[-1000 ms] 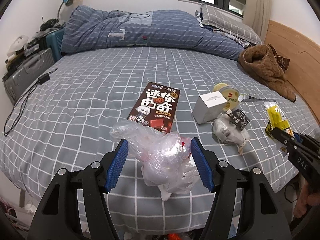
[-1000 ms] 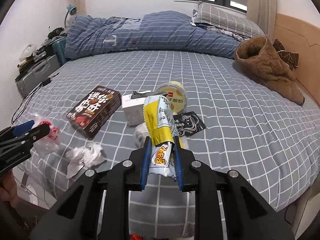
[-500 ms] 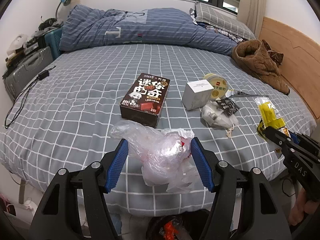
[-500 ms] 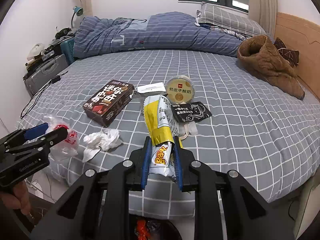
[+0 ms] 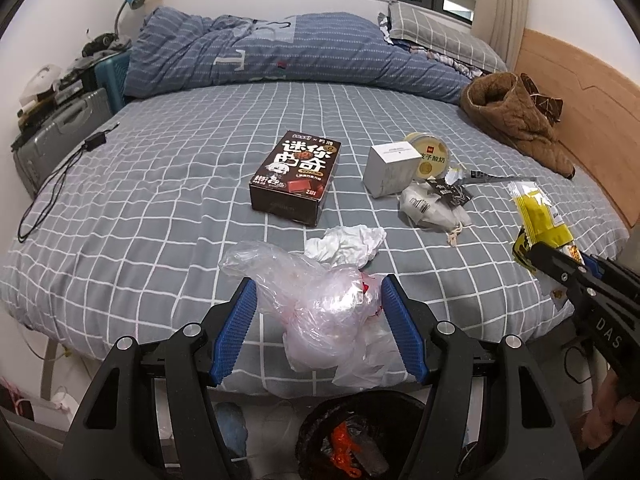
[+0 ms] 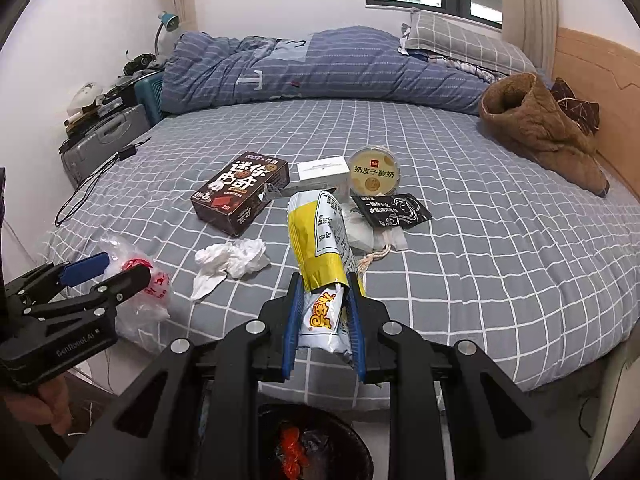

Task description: Collect trash

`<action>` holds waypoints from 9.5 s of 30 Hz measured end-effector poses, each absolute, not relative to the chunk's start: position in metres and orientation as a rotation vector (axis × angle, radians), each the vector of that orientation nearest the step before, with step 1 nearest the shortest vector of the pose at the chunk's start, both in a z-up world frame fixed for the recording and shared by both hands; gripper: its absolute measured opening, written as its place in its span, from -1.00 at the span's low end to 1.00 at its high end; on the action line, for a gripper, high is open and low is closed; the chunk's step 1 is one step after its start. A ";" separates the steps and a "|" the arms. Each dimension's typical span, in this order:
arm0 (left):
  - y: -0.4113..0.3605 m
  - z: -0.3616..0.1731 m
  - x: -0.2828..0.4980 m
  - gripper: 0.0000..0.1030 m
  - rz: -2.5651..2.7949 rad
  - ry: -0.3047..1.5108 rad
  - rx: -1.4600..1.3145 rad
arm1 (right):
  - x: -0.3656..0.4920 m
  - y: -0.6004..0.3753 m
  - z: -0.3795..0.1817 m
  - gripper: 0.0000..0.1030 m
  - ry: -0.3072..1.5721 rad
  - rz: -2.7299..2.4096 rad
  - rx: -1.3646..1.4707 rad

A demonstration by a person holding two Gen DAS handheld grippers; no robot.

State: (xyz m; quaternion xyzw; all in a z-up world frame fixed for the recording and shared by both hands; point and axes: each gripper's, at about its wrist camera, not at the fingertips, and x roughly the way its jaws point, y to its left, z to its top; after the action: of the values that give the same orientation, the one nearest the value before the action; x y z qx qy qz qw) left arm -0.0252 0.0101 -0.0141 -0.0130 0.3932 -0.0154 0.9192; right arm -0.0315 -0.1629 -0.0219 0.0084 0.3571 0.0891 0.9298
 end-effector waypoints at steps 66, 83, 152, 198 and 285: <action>0.024 -0.128 -0.126 0.21 -0.041 1.084 -0.080 | -0.147 -0.141 -0.159 -0.63 1.075 0.217 0.013; 0.036 -0.208 -0.101 0.21 -0.027 1.239 -0.073 | -0.113 -0.118 -0.253 -0.58 1.290 0.278 -0.011; -0.047 -0.160 -0.089 0.89 -0.062 1.075 0.037 | -0.117 -0.213 -0.160 0.85 0.960 -0.041 0.011; 0.028 -0.035 0.077 0.89 0.020 0.861 -0.005 | 0.070 -0.156 -0.028 0.85 0.705 0.112 -0.096; 0.041 -0.098 0.181 0.74 0.017 0.829 0.008 | 0.194 -0.125 -0.078 0.30 0.797 0.217 -0.072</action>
State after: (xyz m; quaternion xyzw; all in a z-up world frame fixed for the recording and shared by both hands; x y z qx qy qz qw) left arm 0.1809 0.0410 -0.0978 0.0039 0.4029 0.0083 0.9152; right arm 0.1945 -0.1254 -0.0785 -0.0351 0.3873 0.1056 0.9152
